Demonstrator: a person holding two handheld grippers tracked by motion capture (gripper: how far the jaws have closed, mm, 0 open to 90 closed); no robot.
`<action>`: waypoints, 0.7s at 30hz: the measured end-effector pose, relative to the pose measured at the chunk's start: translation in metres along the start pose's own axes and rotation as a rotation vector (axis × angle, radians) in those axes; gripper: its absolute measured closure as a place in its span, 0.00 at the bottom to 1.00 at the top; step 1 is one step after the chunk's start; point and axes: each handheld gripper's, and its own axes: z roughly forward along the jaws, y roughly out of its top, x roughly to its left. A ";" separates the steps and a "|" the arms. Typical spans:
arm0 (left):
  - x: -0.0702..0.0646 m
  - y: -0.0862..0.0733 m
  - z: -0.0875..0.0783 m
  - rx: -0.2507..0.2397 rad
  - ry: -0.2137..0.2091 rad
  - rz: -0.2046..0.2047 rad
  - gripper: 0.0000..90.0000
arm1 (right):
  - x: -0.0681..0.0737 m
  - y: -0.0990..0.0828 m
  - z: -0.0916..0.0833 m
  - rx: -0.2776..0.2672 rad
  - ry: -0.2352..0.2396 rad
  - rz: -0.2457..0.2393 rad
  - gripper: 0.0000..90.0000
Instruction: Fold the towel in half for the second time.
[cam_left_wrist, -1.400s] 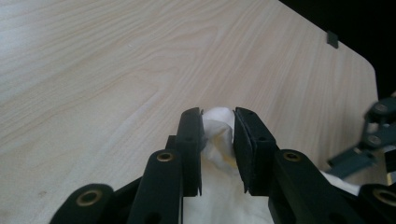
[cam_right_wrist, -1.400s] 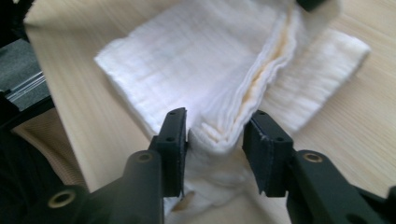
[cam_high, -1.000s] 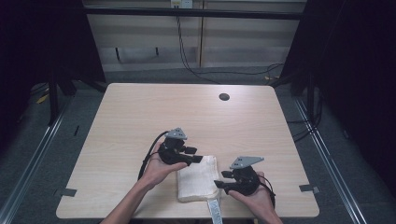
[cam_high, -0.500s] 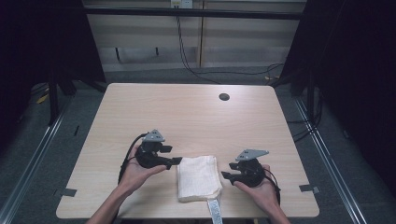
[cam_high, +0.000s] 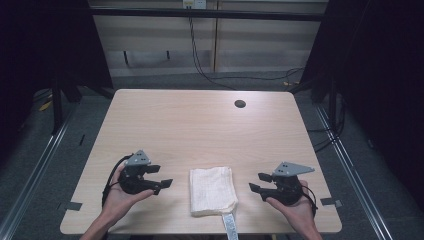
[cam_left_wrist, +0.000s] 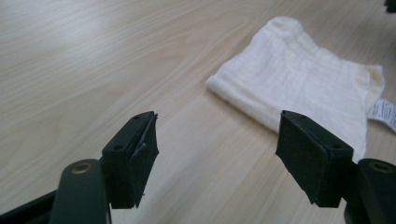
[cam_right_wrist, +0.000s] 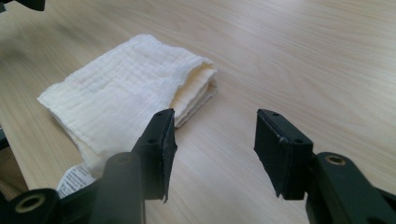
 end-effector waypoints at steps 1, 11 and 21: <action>0.001 -0.003 -0.003 0.000 0.005 -0.004 0.32 | -0.001 -0.001 -0.003 -0.009 -0.003 0.008 0.54; 0.013 -0.039 -0.032 -0.005 0.080 -0.070 0.32 | -0.017 -0.014 -0.021 -0.059 -0.055 0.080 0.53; 0.015 -0.065 -0.050 -0.042 0.106 -0.141 0.32 | -0.037 -0.028 -0.037 -0.117 -0.114 0.139 0.51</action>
